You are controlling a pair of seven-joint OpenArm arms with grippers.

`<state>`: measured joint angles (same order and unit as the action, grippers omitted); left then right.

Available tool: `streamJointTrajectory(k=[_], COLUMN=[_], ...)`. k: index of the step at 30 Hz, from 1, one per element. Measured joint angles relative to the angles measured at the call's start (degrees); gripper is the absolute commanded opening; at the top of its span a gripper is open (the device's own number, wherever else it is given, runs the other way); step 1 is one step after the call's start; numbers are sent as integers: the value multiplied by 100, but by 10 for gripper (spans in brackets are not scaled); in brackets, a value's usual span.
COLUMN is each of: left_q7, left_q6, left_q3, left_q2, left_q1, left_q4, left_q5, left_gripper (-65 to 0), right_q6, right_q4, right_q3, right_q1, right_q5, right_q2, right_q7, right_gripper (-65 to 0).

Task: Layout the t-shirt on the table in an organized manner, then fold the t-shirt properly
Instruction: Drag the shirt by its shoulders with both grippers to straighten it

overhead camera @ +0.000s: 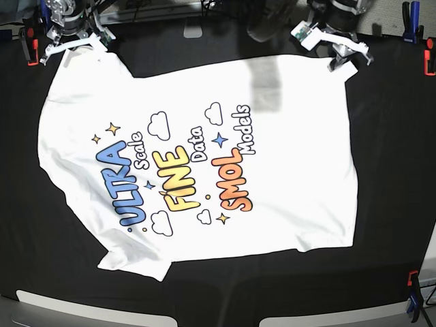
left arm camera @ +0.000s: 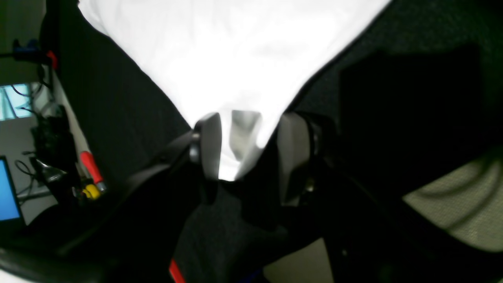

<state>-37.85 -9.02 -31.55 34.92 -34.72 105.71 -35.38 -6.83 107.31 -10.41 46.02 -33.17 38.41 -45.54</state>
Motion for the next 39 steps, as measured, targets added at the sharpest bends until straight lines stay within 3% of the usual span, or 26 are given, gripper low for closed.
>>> streamJointTrajectory(k=[3,8,12,17,21,30,35,39], left_q7=[11,28,-192,-992,-1091,-1224,-1325,-1370], left_q6=[-48,-37,-39,-37,-31,4,4,4], left_q3=[0,0,-2,-2,0,4,0,0], left_q2=[-2,-2,-15,-15,-9,2,0,2], left_q1=[278,402,380,378,155,-686,-876,-951], left_q4=[-90,-199,-186,-186,-177,592,835,835], left_q5=[444,656,649,190,-271,-688,-686,-850], left_gripper=[-452,-650,-650,-650,-650,-650,-650,-650], right_q6=[0,28,280,616,820,968,968,997], right_q4=[0,0,0,0,22,833,1147,1213], right_q3=[0,0,0,0,0,0,0,0], right_q1=[0,2,4,48,256,968,1362,1661], right_q5=[0,2,24,-24,-83,-90,-94,-470], right_q2=[0,-2,-2,0,131,560,638,638], right_q7=[0,-39,-66,-264,-341,-365,-479,-555], right_gripper=[-650,-650,-650,-650,-650,-650,-650,-650])
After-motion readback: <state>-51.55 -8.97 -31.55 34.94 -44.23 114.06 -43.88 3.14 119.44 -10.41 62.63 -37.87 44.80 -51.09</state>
